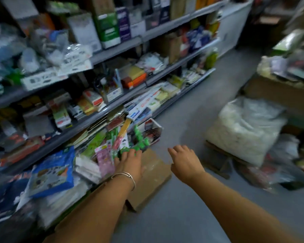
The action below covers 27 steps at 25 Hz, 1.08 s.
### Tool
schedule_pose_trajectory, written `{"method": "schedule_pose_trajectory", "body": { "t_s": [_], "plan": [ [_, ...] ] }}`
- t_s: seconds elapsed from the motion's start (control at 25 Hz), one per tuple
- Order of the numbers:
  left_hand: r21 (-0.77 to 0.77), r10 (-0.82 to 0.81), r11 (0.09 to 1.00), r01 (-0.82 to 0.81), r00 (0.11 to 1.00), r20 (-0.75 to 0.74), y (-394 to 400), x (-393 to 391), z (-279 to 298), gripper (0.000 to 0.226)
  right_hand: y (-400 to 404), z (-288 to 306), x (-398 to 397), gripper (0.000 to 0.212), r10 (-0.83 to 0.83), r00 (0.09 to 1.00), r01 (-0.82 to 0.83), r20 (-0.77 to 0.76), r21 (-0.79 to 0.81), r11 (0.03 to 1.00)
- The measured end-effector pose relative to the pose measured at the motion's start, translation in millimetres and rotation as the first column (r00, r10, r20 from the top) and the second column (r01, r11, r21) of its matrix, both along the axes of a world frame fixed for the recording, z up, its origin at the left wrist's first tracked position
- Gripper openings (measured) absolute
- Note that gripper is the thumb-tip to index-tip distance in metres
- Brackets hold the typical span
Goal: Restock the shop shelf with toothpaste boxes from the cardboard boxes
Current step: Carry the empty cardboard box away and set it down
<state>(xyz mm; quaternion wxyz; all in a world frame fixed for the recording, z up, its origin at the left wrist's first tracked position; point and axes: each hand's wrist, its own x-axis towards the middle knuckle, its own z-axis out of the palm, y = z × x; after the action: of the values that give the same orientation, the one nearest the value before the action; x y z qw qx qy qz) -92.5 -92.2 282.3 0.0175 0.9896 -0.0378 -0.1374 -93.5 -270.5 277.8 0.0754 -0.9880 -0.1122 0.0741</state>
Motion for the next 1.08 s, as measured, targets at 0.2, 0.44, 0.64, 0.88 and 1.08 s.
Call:
{"method": "schedule_pose_trajectory", "body": {
  "t_s": [0.2, 0.44, 0.64, 0.88, 1.08],
  "plan": [
    [-0.005, -0.284, 0.959, 0.283, 0.959, -0.008, -207, -28, 36, 0.051, -186, 33, -86, 0.043, -0.3, 0.954, 0.299, 0.026, 0.021, 0.954],
    [-0.079, -0.662, 0.748, 0.659, 0.749, -0.015, -479, -128, 55, 0.051, -425, 49, -235, 0.046, -0.702, 0.71, 0.702, 0.047, 0.029, 0.712],
    [-0.058, -0.889, 0.457, 0.888, 0.457, -0.02, -671, -212, 59, 0.048, -563, 51, -347, 0.044, -0.914, 0.405, 0.912, 0.037, 0.047, 0.407],
    [-0.077, -0.997, 0.065, 0.995, 0.062, -0.045, -872, -328, 59, 0.051, -700, 44, -491, 0.041, -0.997, -0.078, 0.993, -0.024, 0.089, -0.079],
    [-0.084, -0.948, -0.305, 0.949, -0.311, -0.068, -1002, -482, 58, 0.049, -770, 36, -629, 0.04, -0.897, -0.44, 0.891, -0.048, 0.1, -0.442]
  ]
}}
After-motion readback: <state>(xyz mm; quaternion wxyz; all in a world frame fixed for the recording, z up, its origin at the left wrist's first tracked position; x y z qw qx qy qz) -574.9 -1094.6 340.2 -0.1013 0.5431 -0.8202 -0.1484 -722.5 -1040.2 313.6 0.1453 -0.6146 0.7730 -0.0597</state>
